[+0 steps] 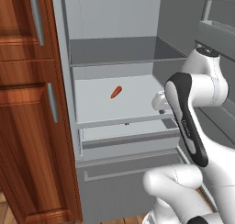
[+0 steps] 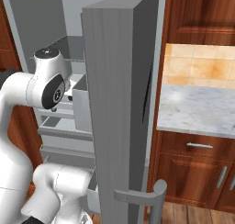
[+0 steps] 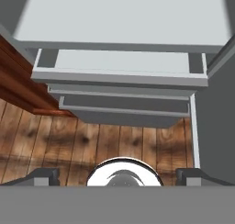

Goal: Fully open the fridge drawer.

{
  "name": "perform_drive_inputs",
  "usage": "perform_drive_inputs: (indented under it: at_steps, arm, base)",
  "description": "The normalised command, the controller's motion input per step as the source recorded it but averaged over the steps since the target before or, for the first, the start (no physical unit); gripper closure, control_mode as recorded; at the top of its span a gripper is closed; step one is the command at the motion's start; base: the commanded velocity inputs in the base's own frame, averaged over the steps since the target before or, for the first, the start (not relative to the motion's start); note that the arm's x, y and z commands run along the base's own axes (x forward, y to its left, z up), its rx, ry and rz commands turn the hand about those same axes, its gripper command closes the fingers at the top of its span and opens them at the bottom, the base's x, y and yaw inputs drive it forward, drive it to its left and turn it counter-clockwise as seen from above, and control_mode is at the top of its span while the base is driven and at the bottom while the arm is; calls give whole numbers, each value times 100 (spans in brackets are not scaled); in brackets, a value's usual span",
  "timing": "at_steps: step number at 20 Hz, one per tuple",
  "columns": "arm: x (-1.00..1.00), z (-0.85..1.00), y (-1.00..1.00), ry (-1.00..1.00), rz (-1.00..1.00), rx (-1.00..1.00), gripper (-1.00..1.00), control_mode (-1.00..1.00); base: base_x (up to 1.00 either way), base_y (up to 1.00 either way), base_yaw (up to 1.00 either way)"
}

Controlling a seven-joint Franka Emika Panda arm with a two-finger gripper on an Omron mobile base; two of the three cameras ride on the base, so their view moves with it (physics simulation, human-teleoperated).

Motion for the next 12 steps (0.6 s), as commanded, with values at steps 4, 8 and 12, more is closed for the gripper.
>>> perform_drive_inputs:
  at_steps: [4, 8, 12]
  arm:
    - [19, -44, 25, 0, 0, 0, -100, -100]
    - [33, -52, 32, 0, 0, 0, -100, -100]
    - [40, -50, 28, 0, 0, 0, -100, -100]
  base:
    - [0, 0, 0]
    - [0, 0, 0]
    - [0, 0, 0]
